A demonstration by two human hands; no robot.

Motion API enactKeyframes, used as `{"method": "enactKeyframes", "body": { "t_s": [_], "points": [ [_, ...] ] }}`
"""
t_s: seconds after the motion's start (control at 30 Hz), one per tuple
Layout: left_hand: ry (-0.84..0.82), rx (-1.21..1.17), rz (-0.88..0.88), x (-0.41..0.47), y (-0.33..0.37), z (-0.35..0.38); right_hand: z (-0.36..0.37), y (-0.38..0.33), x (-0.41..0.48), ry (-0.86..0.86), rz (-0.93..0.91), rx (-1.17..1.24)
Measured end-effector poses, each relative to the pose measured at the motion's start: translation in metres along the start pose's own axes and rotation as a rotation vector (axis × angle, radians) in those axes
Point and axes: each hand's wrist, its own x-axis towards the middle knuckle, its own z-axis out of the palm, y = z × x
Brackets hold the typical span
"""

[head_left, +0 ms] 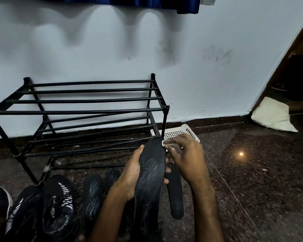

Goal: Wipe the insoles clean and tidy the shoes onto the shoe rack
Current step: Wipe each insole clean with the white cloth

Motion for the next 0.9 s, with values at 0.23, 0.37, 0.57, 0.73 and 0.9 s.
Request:
{"method": "enactKeyframes", "body": {
  "t_s": [0.23, 0.37, 0.57, 0.73, 0.9],
  "points": [
    [-0.012, -0.019, -0.011, -0.002, 0.001, -0.003, 0.002, 0.003, -0.002, -0.196, 0.046, 0.053],
    [0.018, -0.029, -0.009, -0.002, 0.000, 0.011, 0.010, -0.013, 0.001, 0.121, -0.045, -0.029],
    [0.080, -0.039, 0.055, -0.004, 0.003, 0.007, 0.024, -0.028, -0.002, -0.076, -0.186, 0.095],
    [0.078, 0.031, 0.030, -0.007, 0.004, 0.014, 0.021, -0.024, 0.002, 0.239, -0.097, 0.014],
    [0.090, 0.013, 0.080, -0.008, 0.005, 0.011, 0.027, -0.027, 0.000, -0.067, -0.201, 0.092]
  ]
}}
